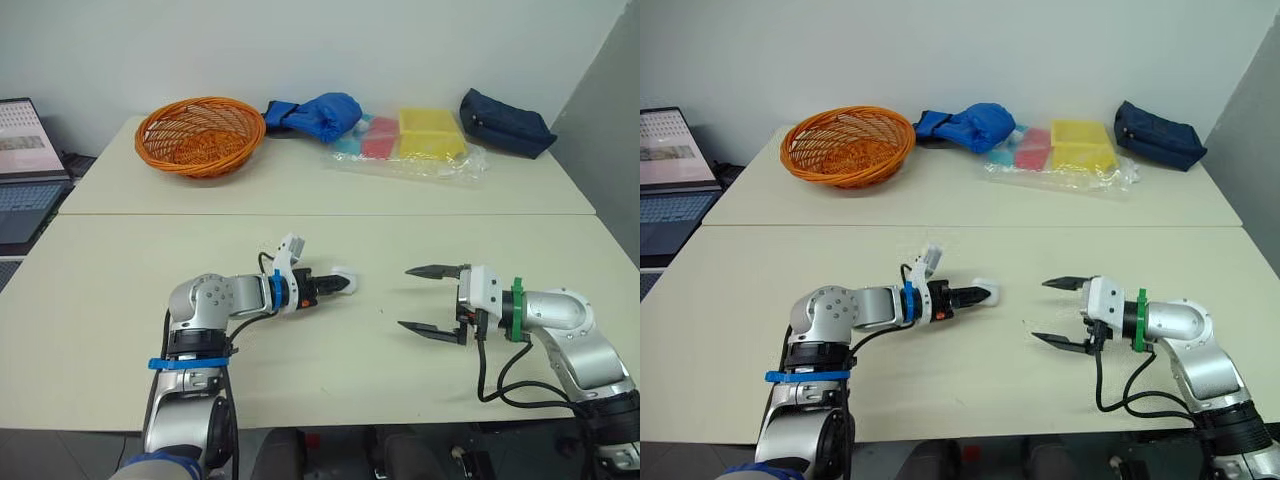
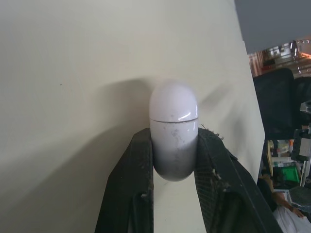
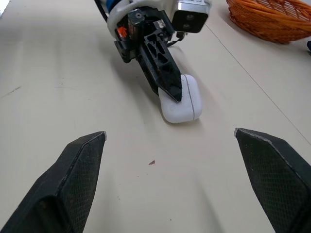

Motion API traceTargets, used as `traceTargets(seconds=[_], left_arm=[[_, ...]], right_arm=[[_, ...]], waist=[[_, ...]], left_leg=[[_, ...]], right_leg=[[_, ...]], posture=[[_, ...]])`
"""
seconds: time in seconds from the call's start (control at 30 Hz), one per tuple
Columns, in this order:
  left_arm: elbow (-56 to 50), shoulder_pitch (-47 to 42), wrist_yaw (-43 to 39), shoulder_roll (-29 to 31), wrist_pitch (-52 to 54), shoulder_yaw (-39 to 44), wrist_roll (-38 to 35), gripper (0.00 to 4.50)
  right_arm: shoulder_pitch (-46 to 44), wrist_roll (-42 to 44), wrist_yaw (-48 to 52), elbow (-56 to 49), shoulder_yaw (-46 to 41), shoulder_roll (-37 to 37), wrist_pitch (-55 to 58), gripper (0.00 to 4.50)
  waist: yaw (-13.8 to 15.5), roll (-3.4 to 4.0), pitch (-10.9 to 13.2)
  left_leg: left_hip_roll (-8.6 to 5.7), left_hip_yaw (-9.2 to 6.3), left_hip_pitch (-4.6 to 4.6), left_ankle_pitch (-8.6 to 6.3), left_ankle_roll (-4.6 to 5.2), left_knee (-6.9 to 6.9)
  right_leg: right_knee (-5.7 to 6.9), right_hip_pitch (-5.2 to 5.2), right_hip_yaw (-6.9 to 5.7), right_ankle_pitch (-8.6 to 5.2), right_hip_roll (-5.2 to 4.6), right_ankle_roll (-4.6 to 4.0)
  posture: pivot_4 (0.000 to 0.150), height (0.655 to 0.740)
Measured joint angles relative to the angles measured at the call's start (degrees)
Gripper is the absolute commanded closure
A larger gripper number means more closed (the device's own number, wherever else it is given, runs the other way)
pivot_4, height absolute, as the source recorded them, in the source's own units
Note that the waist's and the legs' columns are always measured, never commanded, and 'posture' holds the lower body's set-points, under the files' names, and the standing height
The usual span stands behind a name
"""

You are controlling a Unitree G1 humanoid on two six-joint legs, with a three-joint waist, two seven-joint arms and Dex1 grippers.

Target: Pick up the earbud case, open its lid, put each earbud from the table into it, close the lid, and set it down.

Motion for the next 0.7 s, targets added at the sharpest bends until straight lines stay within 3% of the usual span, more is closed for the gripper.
traceTargets(seconds=[0.03,0.23,0.43,0.53,0.63,0.7], left_arm=[[-0.03,0.15,0.38,-0.37,-0.18,0.15,0.21,3.75],[-1.69,1.15,2.41,-1.55,0.65,2.89,-0.36,1.86],[-7.46,4.03,2.39,1.64,0.29,4.84,-1.62,0.04],[-11.85,8.09,-1.59,7.75,-2.65,2.67,-1.22,0.04],[-13.8,15.24,-13.09,20.74,-17.19,-1.14,5.91,0.04],[-13.31,17.14,-18.69,24.19,-27.55,-2.72,10.67,0.04]], right_arm=[[-0.5,0.03,-0.42,0.0,0.0,0.21,-0.02,0.06],[-1.42,0.08,-0.85,1.4,-0.09,0.24,-0.83,0.0],[-2.87,0.01,-1.17,3.45,-0.07,0.55,-2.1,0.0],[-2.97,0.01,-1.0,5.14,-0.06,0.52,-3.21,0.0],[-2.71,0.02,-0.27,7.78,-0.85,-1.1,-4.12,0.0],[-2.85,0.14,0.19,8.79,-1.34,-2.06,-4.39,0.0]], waist=[[0.0,0.0,0.0],[-0.09,0.0,0.0],[-0.28,0.0,-0.01],[-0.76,-0.01,0.0],[-1.33,0.01,0.01],[-0.87,0.01,0.01]], left_leg=[[0.0,0.0,0.16,0.0,0.0,-0.02],[0.0,0.01,0.37,-0.01,-0.01,-0.01],[0.03,0.01,0.46,-0.01,-0.01,-0.08],[0.05,0.03,0.59,-0.01,-0.02,-0.15],[0.05,0.04,0.66,-0.01,-0.02,-0.3],[0.05,0.06,0.64,-0.01,-0.02,-0.3]], right_leg=[[-0.01,0.15,-0.01,0.0,0.0,-0.01],[-0.11,0.44,-0.05,-0.02,0.0,-0.03],[-0.06,0.45,-0.04,-0.02,0.02,-0.05],[-0.07,0.46,0.11,-0.01,0.02,-0.1],[-0.06,0.44,0.12,-0.25,-0.02,-0.58],[-0.09,0.44,0.07,-0.32,-0.11,-0.7]], posture=[[0.15,0.74],[0.15,0.74],[0.15,0.74],[0.15,0.74],[0.15,0.74],[0.15,0.74]])
